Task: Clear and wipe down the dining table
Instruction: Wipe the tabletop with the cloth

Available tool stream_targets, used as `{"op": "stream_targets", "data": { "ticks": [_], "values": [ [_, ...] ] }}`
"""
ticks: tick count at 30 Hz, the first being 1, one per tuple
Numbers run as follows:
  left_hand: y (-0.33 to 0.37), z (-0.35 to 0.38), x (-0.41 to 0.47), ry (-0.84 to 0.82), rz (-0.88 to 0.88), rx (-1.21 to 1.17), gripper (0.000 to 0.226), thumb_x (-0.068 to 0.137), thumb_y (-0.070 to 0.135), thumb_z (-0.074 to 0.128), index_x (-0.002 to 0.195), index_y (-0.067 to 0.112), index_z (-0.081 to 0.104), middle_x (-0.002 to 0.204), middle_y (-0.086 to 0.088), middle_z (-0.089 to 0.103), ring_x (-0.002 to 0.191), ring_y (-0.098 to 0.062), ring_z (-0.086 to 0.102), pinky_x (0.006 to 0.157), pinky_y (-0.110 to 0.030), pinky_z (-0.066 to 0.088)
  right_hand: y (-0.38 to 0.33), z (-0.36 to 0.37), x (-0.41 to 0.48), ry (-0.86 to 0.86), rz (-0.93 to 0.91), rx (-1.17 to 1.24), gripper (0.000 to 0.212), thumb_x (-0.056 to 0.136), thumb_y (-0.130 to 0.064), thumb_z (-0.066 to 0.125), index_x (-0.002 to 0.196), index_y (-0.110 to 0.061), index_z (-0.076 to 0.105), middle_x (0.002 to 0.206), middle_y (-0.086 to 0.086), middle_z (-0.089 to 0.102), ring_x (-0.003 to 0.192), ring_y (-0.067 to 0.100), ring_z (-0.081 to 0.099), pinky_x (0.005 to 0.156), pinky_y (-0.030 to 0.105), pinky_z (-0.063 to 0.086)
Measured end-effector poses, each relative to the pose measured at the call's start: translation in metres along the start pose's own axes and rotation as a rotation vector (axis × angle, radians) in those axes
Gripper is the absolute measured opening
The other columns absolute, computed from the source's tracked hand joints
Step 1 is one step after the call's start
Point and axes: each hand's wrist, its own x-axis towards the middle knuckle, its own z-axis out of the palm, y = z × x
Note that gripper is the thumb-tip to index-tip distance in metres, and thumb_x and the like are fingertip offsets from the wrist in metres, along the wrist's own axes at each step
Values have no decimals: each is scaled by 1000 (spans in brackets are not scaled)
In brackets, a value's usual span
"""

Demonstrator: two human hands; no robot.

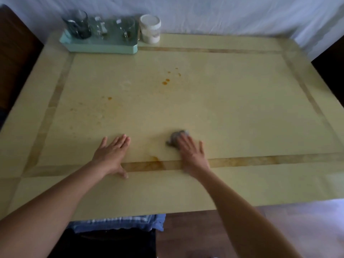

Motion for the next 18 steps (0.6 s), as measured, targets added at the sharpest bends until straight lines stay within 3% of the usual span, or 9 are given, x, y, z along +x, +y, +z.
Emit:
{"op": "stream_targets", "data": {
  "ticks": [5,9,12,18],
  "values": [
    [-2,1,2,20,20,-15,132,60,63,72,149,14,-13,158,-3,-15,147,-16,-8,117,-47,-4,96,-39,-18,223,587,79,59,94,-9,29,148,-29,13,159,-8,5,146,13,-3,114,54,-4],
    [-2,2,1,44,32,-15,132,59,62,72,149,13,-11,159,-5,-13,148,-18,-5,117,-46,-3,91,-39,-3,312,758,108,55,95,-10,28,149,-18,16,159,-3,8,146,21,1,118,50,0],
    [-3,2,1,56,26,-24,133,57,63,72,150,14,-10,159,-4,-12,148,-17,-5,117,-46,-3,48,-20,32,325,588,53,61,89,-3,28,147,-19,19,158,0,11,146,23,3,117,50,5],
    [-2,-2,1,28,12,-47,133,57,63,73,150,15,-9,159,-3,-11,147,-15,-8,117,-45,-7,-67,14,68,37,-43,-21,68,89,-5,32,150,-21,7,159,-5,1,147,18,-7,115,39,-12]
  ]
}}
